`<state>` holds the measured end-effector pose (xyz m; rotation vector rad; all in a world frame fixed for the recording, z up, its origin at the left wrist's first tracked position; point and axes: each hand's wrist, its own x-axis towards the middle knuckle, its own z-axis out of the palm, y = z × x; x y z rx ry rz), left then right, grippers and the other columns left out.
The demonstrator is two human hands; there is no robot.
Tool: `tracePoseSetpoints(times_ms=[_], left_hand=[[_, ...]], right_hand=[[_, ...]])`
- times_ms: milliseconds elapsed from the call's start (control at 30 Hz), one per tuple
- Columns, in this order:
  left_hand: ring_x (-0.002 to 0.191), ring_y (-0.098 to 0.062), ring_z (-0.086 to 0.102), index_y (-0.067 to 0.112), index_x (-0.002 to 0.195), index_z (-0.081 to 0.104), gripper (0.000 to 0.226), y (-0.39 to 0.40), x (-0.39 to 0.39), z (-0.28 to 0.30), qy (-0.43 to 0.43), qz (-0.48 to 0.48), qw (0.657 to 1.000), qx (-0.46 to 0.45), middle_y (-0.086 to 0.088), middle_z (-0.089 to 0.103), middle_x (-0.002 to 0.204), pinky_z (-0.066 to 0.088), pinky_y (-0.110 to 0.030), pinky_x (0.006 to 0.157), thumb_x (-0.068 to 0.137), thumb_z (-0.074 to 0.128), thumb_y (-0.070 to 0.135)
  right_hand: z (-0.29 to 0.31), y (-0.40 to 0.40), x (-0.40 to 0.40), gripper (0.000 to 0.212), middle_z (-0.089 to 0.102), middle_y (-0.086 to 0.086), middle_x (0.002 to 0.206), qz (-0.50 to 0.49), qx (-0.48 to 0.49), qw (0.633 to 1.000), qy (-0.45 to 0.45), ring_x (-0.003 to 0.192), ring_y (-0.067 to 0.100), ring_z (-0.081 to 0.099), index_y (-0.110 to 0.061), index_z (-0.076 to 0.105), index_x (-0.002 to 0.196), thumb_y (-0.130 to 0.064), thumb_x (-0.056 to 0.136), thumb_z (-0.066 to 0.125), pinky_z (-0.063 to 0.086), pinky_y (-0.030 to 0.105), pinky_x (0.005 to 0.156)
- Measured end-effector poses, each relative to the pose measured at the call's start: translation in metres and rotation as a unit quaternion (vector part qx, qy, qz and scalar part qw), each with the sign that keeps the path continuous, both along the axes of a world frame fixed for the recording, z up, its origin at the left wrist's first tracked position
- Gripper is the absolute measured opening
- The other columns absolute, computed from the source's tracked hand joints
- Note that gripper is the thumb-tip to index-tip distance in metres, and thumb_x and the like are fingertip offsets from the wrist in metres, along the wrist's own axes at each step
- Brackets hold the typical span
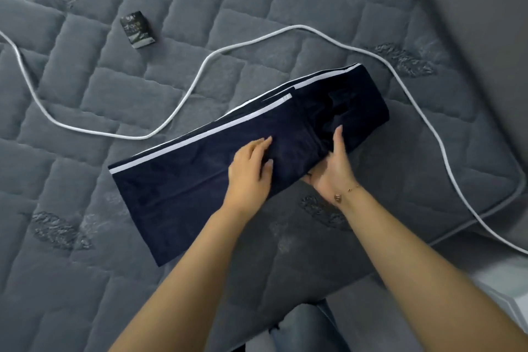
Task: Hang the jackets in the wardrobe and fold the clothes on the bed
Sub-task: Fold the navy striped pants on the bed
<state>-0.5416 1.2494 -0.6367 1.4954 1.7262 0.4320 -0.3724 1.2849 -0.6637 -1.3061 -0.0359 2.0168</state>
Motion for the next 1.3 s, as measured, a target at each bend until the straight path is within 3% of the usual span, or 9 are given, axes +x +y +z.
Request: tracePoseSetpoints(times_ms=[167, 300, 433, 567, 733, 867, 1067, 1200, 1300], left_hand=[[0.150, -0.011, -0.010, 0.036, 0.155, 0.016, 0.054, -0.018, -0.013, -0.032, 0.131, -0.070, 0.988, -0.038, 0.007, -0.001, 0.164, -0.010, -0.044, 0.119, 0.104, 0.034, 0.040], [0.148, -0.013, -0.023, 0.043, 0.152, 0.000, 0.058, -0.015, 0.001, -0.039, 0.191, -0.092, 0.977, -0.029, 0.008, -0.017, 0.162, -0.021, -0.047, 0.115, 0.098, 0.017, 0.056], [0.145, -0.016, -0.028, 0.042, 0.151, -0.007, 0.061, -0.001, 0.017, -0.061, 0.261, -0.128, 0.956, -0.048, 0.007, -0.025, 0.159, -0.016, -0.056, 0.116, 0.096, 0.011, 0.059], [0.144, -0.016, -0.031, 0.042, 0.151, -0.011, 0.060, 0.000, 0.021, -0.073, 0.282, -0.139, 0.948, -0.046, 0.007, -0.028, 0.158, -0.020, -0.055, 0.114, 0.097, 0.009, 0.060], [0.145, -0.008, -0.027, 0.041, 0.153, 0.002, 0.056, 0.006, 0.012, -0.063, 0.153, -0.124, 0.979, -0.060, 0.016, -0.021, 0.159, -0.026, -0.045, 0.113, 0.100, 0.019, 0.054], [0.143, 0.004, 0.023, 0.033, 0.145, 0.042, 0.041, 0.006, -0.009, -0.029, -0.149, 0.137, 0.976, -0.083, 0.018, 0.030, 0.155, 0.014, -0.032, 0.122, 0.104, 0.041, 0.033], [0.120, -0.013, 0.059, 0.026, 0.129, 0.054, 0.029, -0.035, -0.085, 0.015, -0.373, 0.422, 0.819, -0.107, 0.000, 0.060, 0.134, 0.045, -0.031, 0.100, 0.105, 0.039, 0.027], [0.116, -0.023, 0.064, 0.021, 0.131, 0.053, 0.044, -0.070, -0.137, 0.022, -0.508, 0.469, 0.705, -0.160, -0.009, 0.064, 0.130, 0.047, -0.039, 0.098, 0.102, 0.033, 0.047], [0.113, -0.025, 0.065, 0.019, 0.128, 0.057, 0.057, -0.089, -0.165, 0.021, -0.542, 0.475, 0.673, -0.166, -0.009, 0.067, 0.125, 0.052, -0.042, 0.094, 0.097, 0.034, 0.061]], right_hand=[[-0.002, 0.010, 0.010, 0.015, 0.072, -0.002, 0.100, 0.092, 0.116, 0.951, -0.273, 0.097, 0.013, 0.067, -0.016, 0.068, 0.104, -0.012, 0.090, 0.068, 0.055, 0.022, 0.083], [0.009, 0.026, 0.049, 0.014, 0.069, -0.007, 0.097, 0.031, 0.194, 0.906, -0.376, 0.086, -0.001, 0.064, -0.014, 0.066, 0.104, -0.010, 0.090, 0.067, 0.052, 0.018, 0.080], [0.004, 0.047, 0.099, 0.029, 0.066, 0.007, 0.107, 0.036, 0.141, 0.886, -0.441, 0.099, 0.015, 0.062, -0.005, 0.062, 0.112, -0.013, 0.087, 0.072, 0.052, 0.026, 0.090], [-0.009, 0.042, 0.105, 0.047, 0.056, -0.004, 0.096, -0.028, 0.065, 0.877, -0.475, 0.083, 0.004, 0.056, -0.015, 0.050, 0.113, -0.023, 0.078, 0.081, 0.048, 0.012, 0.070], [-0.017, 0.035, 0.090, 0.068, 0.062, 0.006, 0.127, -0.111, -0.026, 0.964, -0.238, 0.116, 0.017, 0.061, -0.008, 0.049, 0.134, -0.013, 0.075, 0.082, 0.050, 0.034, 0.099], [0.007, 0.039, 0.066, 0.047, 0.071, 0.003, 0.113, -0.143, 0.033, 0.961, -0.236, 0.111, 0.018, 0.065, -0.007, 0.064, 0.119, -0.004, 0.076, 0.079, 0.054, 0.029, 0.091], [0.076, 0.013, -0.015, 0.005, 0.067, -0.005, 0.085, 0.043, 0.414, 0.767, -0.488, 0.080, 0.003, 0.061, -0.011, 0.068, 0.089, -0.012, 0.086, 0.070, 0.048, 0.023, 0.074], [0.090, -0.035, -0.096, 0.041, 0.068, 0.005, 0.115, 0.197, 0.559, 0.631, -0.500, 0.105, 0.015, 0.064, -0.009, 0.069, 0.117, -0.002, 0.077, 0.073, 0.050, 0.021, 0.086], [0.071, -0.066, -0.139, 0.058, 0.055, 0.006, 0.139, 0.432, 0.561, 0.560, -0.430, 0.127, 0.021, 0.053, -0.013, 0.057, 0.135, -0.006, 0.079, 0.069, 0.044, 0.035, 0.104]])
